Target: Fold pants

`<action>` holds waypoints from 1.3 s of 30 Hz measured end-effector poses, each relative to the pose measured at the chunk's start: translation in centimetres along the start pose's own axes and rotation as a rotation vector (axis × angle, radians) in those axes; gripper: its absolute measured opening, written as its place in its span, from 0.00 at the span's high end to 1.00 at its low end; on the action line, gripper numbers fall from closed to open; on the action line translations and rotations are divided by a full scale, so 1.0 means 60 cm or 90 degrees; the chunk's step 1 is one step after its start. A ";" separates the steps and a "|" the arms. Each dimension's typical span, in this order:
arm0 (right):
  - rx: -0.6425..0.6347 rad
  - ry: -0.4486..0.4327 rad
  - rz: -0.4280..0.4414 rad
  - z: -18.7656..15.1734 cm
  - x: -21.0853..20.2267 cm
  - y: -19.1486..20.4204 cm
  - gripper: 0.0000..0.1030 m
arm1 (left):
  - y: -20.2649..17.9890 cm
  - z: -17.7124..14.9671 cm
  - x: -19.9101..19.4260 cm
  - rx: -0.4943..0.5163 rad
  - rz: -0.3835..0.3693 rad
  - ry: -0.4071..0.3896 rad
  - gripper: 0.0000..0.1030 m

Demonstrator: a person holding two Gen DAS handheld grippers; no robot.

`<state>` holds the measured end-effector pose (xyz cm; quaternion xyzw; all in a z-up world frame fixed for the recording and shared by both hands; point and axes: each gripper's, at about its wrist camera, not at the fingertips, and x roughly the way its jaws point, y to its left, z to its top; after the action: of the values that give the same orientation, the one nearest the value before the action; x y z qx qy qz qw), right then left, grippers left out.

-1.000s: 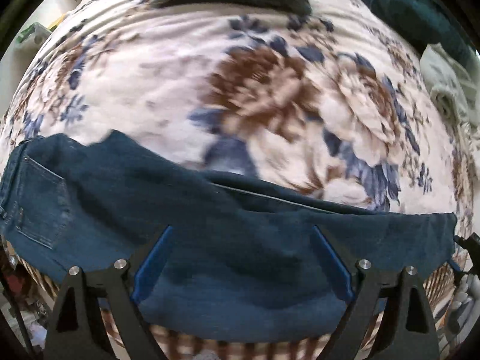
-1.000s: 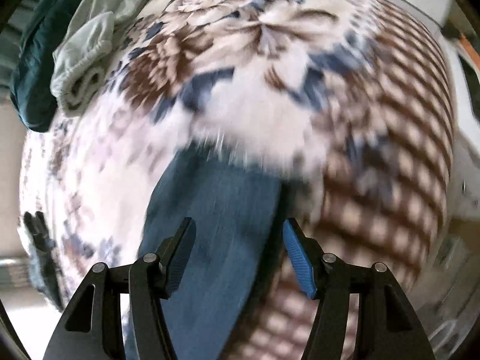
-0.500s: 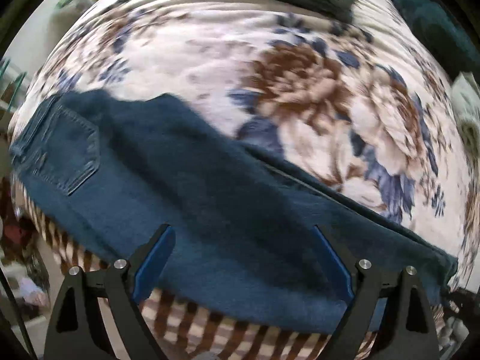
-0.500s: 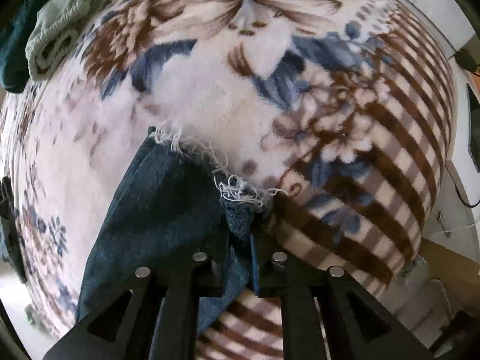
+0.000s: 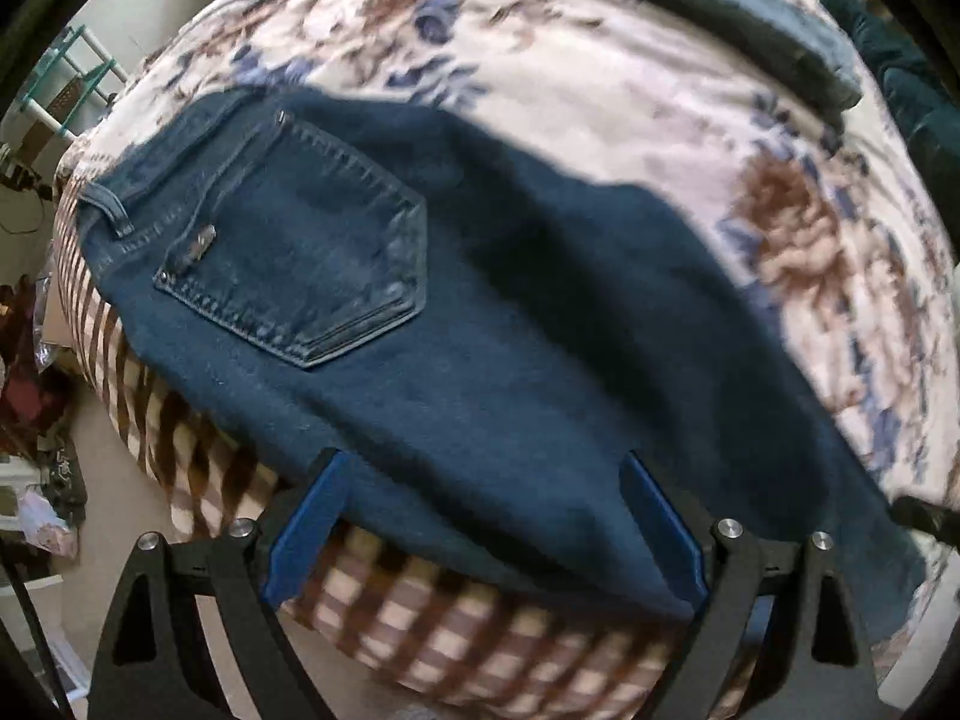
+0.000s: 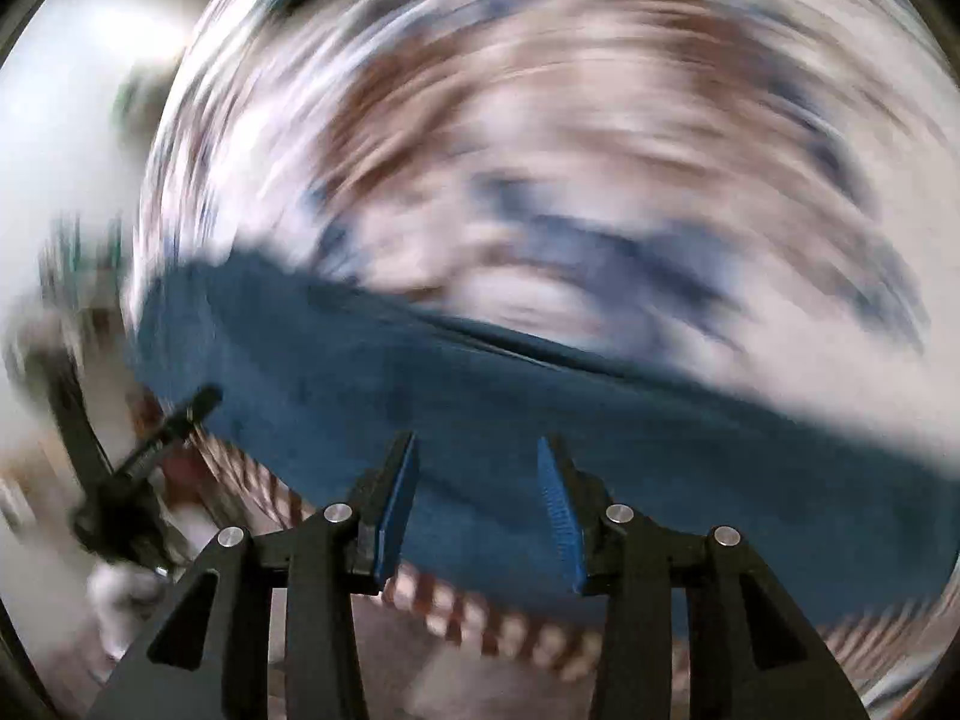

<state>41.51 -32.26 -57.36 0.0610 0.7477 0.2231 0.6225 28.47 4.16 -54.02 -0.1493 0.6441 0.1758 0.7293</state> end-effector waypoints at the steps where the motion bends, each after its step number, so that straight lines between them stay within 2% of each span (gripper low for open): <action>1: -0.050 0.030 -0.028 0.025 0.033 0.040 0.57 | 0.011 0.000 0.014 0.001 -0.002 0.011 0.11; 5: -0.141 0.099 -0.101 0.070 0.116 0.108 0.57 | 0.031 0.000 0.039 -0.002 -0.028 0.026 0.11; 7: -0.181 0.097 -0.151 0.081 0.138 0.121 0.71 | 0.030 -0.004 0.044 0.018 -0.031 0.027 0.11; 8: -0.181 0.089 -0.175 0.081 0.139 0.119 0.84 | 0.029 -0.007 0.046 0.031 -0.035 0.027 0.11; 11: -0.080 0.062 -0.163 0.092 0.117 0.079 0.87 | 0.024 -0.021 0.053 0.081 -0.033 0.025 0.11; 13: -0.030 0.094 -0.145 0.096 0.121 0.068 0.86 | 0.023 -0.032 0.054 0.111 -0.027 0.026 0.11; 15: -0.013 0.130 -0.142 0.109 0.119 0.070 0.82 | 0.031 -0.030 0.045 0.103 -0.045 0.033 0.11; 16: -0.006 0.136 -0.128 0.119 0.109 0.076 0.81 | 0.043 -0.023 0.034 0.080 -0.069 0.036 0.11; 18: 0.019 0.106 -0.057 0.148 0.077 0.083 0.51 | 0.063 -0.008 0.019 0.042 -0.092 0.041 0.11; 20: 0.048 0.074 0.048 0.186 0.063 0.091 0.40 | 0.086 0.020 0.005 -0.006 -0.117 0.040 0.11; 22: 0.058 0.077 0.126 0.231 0.084 0.105 0.40 | 0.111 0.060 0.003 -0.060 -0.142 0.046 0.11; 25: 0.045 0.102 0.167 0.274 0.135 0.132 0.40 | 0.130 0.110 0.016 -0.119 -0.156 0.066 0.11; 26: 0.032 0.112 0.185 0.280 0.157 0.148 0.44 | 0.136 0.127 0.022 -0.137 -0.160 0.070 0.11; 27: 0.019 0.109 0.186 0.283 0.161 0.161 0.65 | 0.145 0.145 0.027 -0.160 -0.167 0.075 0.11; 28: 0.003 0.104 0.183 0.279 0.159 0.177 0.79 | 0.151 0.156 0.031 -0.173 -0.171 0.079 0.11; 29: -0.019 0.102 0.180 0.275 0.165 0.216 0.88 | 0.156 0.168 0.033 -0.188 -0.178 0.083 0.11; 31: -0.043 0.095 0.181 0.264 0.161 0.250 0.90 | 0.168 0.192 0.043 -0.225 -0.187 0.097 0.11; 33: -0.054 0.097 0.207 0.250 0.159 0.272 0.92 | 0.169 0.206 0.049 -0.246 -0.190 0.107 0.11; 36: -0.065 0.118 0.229 0.223 0.166 0.286 0.92 | 0.173 0.226 0.069 -0.252 -0.157 0.119 0.11; 39: -0.092 0.168 0.242 0.192 0.183 0.294 0.92 | 0.179 0.223 0.084 -0.227 -0.115 0.131 0.11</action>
<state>46.89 -9.46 -61.51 0.1259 0.7799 0.3950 0.4689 36.05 20.02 -57.27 -0.3503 0.6576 0.2049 0.6348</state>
